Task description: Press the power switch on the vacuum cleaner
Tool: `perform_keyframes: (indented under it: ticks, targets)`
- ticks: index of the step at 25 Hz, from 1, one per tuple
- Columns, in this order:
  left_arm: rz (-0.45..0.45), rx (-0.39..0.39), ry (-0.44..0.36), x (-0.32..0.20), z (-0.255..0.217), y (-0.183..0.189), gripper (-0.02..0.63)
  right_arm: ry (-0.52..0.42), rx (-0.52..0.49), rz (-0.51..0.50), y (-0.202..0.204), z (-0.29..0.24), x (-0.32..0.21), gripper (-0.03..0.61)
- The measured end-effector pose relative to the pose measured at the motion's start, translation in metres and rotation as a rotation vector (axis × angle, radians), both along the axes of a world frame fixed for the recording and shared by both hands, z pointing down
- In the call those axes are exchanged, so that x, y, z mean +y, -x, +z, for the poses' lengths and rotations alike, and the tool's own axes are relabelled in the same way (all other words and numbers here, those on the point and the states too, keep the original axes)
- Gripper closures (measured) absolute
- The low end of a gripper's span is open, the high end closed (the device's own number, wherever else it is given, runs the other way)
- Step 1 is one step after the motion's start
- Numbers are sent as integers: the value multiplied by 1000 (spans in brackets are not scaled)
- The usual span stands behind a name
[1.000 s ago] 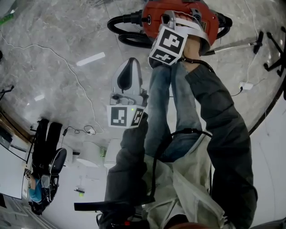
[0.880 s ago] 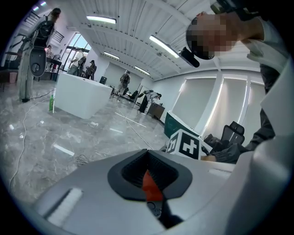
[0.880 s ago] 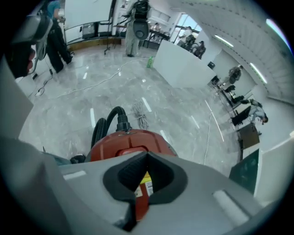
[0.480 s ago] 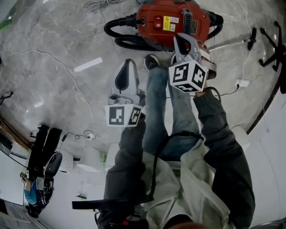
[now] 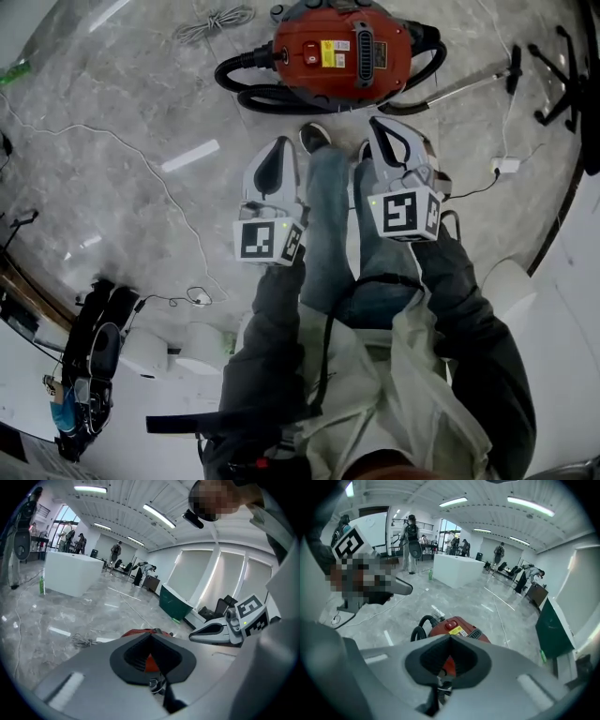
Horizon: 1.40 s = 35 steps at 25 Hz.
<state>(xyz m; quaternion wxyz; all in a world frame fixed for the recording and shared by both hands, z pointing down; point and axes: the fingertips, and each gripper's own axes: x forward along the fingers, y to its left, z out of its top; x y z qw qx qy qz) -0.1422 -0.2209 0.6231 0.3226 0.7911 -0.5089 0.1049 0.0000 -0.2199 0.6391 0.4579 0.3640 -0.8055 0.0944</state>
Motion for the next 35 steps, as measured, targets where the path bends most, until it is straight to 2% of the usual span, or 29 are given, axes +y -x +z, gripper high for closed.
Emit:
perform_keyframes:
  ticks: [4,6,11,15,17,20,27,31,35]
  targets:
    - [7,98,-71,6,-29,-16,611,-42,-117,52,-9,-33,13,581]
    - [22,116,-110,14,-43,-27,611,-63,-149,71,-18,-48,20,581]
    - [85,67,-144,50,-81,-53,612,-87,-212,119,-42,-78,54,581]
    - [88,-1,-194,89,-126,-68,611,-119,-293,124,-56,-110,95,581]
    - [67,-55,-215,116,-145,-73,612,-162,-341,109,-64,-133,119,581]
    - [-12,-112,-263,164,-176,-77,611,-233,-388,56,-81,-170,155,580]
    - [-153,-132,-349,313,-255,-106,611,-330,-396,-66,-159,-249,276,581]
    - [-175,-144,-365,382,-286,-114,612,-352,-377,-6,-199,-273,341,581]
    - [-170,-172,-386,424,-313,-120,611,-371,-408,56,-208,-294,388,581]
